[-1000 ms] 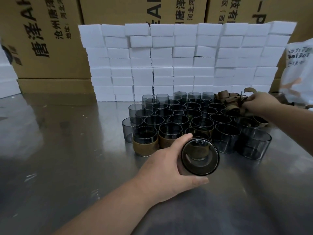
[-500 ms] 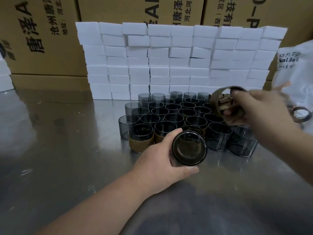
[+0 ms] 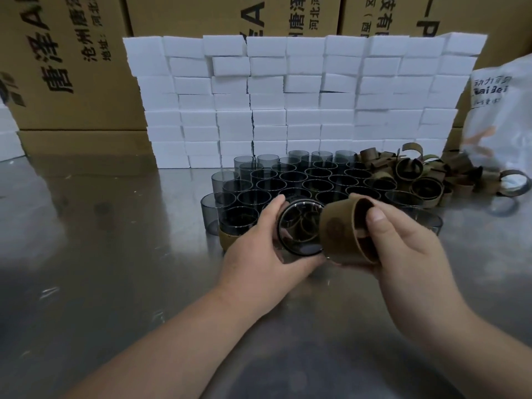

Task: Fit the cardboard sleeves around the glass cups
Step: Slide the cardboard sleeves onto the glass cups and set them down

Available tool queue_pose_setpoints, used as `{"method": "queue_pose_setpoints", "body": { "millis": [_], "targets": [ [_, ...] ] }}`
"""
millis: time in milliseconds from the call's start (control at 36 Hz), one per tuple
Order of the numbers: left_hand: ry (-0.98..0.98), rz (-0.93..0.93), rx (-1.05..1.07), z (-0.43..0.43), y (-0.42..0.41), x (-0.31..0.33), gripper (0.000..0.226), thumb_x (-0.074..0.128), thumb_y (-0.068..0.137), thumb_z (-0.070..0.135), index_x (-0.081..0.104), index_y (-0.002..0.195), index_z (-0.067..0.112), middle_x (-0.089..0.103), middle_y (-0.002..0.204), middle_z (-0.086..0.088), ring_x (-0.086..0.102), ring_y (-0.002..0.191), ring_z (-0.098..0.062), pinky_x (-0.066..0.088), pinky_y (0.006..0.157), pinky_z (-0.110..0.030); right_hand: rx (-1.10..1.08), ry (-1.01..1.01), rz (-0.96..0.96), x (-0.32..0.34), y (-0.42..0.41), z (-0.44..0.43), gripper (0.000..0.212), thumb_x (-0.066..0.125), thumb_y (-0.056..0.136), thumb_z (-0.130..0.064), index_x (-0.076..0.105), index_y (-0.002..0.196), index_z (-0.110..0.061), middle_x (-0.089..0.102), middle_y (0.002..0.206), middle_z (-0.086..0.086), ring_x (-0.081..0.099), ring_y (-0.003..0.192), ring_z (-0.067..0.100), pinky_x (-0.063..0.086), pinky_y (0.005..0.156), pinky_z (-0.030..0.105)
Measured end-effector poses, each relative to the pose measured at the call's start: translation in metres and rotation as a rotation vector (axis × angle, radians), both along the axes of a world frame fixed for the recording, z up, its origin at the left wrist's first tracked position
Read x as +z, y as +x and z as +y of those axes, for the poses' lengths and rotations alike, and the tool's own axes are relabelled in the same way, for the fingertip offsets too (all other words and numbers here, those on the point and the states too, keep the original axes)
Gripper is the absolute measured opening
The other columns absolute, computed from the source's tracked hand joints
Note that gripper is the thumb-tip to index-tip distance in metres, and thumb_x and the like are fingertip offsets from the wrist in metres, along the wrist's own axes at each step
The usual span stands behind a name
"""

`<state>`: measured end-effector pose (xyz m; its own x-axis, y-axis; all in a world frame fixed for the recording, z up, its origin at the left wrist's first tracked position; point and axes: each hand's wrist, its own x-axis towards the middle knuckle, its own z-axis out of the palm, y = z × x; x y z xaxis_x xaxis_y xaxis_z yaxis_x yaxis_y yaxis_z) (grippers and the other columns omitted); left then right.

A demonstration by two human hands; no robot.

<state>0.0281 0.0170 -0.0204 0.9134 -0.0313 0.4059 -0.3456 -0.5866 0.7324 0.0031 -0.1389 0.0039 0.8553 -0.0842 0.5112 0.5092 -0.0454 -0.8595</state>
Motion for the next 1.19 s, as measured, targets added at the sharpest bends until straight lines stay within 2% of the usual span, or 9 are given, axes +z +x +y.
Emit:
{"method": "queue_pose_setpoints", "body": {
  "millis": [83,194,361,500,639,750,889,1028,1195],
  "targets": [
    [-0.010,-0.032,0.035,0.002,0.000,0.000,0.098,0.055,0.044,0.077,0.014,0.132,0.056,0.063,0.107,0.016,0.061,0.096,-0.006,0.050,0.080,-0.024,0.003,-0.060,-0.013,-0.002,-0.003,-0.002,0.050,0.046,0.087,0.009,0.073,0.079,-0.033,0.070,0.069,-0.008,0.064,0.060,0.001,0.050,0.054,0.012],
    [0.009,-0.058,0.074,0.004,0.002,-0.002,0.098,0.057,0.048,0.075,0.011,0.132,0.057,0.065,0.103,0.009,0.061,0.093,-0.008,0.044,0.069,-0.017,0.017,-0.058,0.021,-0.007,-0.004,0.000,0.028,0.049,0.086,0.009,0.062,0.077,-0.014,0.064,0.056,-0.015,0.058,0.050,-0.008,0.042,0.046,0.006],
    [0.009,-0.096,0.084,0.003,0.001,0.000,0.094,0.053,0.046,0.076,0.012,0.129,0.057,0.060,0.112,0.018,0.058,0.099,-0.003,0.041,0.073,-0.012,-0.044,-0.207,-0.029,-0.012,-0.002,0.000,0.036,0.039,0.077,-0.052,0.060,0.087,-0.023,0.064,0.083,-0.012,0.057,0.074,0.000,0.042,0.064,0.010],
    [0.027,-0.153,0.107,0.001,-0.001,0.002,0.094,0.056,0.050,0.070,0.011,0.130,0.055,0.053,0.126,0.021,0.045,0.106,0.007,0.027,0.071,0.002,-0.056,-0.246,-0.048,-0.017,0.000,-0.001,0.062,0.029,0.083,-0.059,0.066,0.091,-0.010,0.068,0.089,0.004,0.061,0.086,0.012,0.047,0.075,0.019],
    [0.055,-0.229,0.080,0.001,-0.003,0.003,0.101,0.063,0.053,0.066,0.021,0.142,0.040,0.033,0.111,0.028,0.036,0.092,0.025,0.027,0.070,0.006,-0.141,-0.358,-0.217,-0.012,-0.008,0.005,0.029,0.032,0.095,-0.031,0.058,0.085,-0.041,0.061,0.085,-0.040,0.057,0.081,-0.018,0.038,0.064,-0.002],
    [0.084,-0.252,0.077,0.001,-0.003,0.004,0.102,0.062,0.053,0.060,0.028,0.144,0.029,0.026,0.109,0.022,0.034,0.086,0.026,0.024,0.072,0.011,-0.160,-0.353,-0.208,-0.011,-0.007,0.004,0.024,0.040,0.089,-0.028,0.059,0.082,-0.041,0.062,0.082,-0.033,0.058,0.078,-0.013,0.040,0.063,0.002],
    [0.067,-0.329,0.124,-0.002,-0.005,0.006,0.098,0.062,0.056,0.056,0.036,0.141,0.015,0.028,0.117,0.013,0.029,0.099,0.014,0.019,0.083,0.011,-0.117,-0.237,-0.040,-0.014,-0.006,0.004,0.026,0.075,0.072,-0.006,0.062,0.077,-0.028,0.065,0.071,0.001,0.060,0.062,0.015,0.056,0.061,0.042],
    [0.135,-0.378,0.131,-0.003,-0.006,0.003,0.089,0.078,0.065,0.040,0.039,0.138,0.006,0.037,0.128,-0.003,0.033,0.100,0.005,0.032,0.092,-0.016,-0.121,-0.236,-0.042,-0.015,-0.007,0.004,0.022,0.059,0.069,-0.024,0.043,0.068,-0.009,0.042,0.047,-0.001,0.036,0.043,0.004,0.030,0.041,0.014],
    [0.119,-0.385,0.092,-0.004,-0.006,0.005,0.096,0.064,0.059,0.046,0.035,0.140,0.005,0.032,0.123,0.002,0.022,0.101,0.015,0.012,0.087,0.011,-0.063,-0.222,-0.001,-0.016,-0.002,0.004,0.019,0.044,0.078,-0.029,0.056,0.070,-0.016,0.060,0.064,0.000,0.050,0.055,0.011,0.042,0.051,0.026]
  ]
}}
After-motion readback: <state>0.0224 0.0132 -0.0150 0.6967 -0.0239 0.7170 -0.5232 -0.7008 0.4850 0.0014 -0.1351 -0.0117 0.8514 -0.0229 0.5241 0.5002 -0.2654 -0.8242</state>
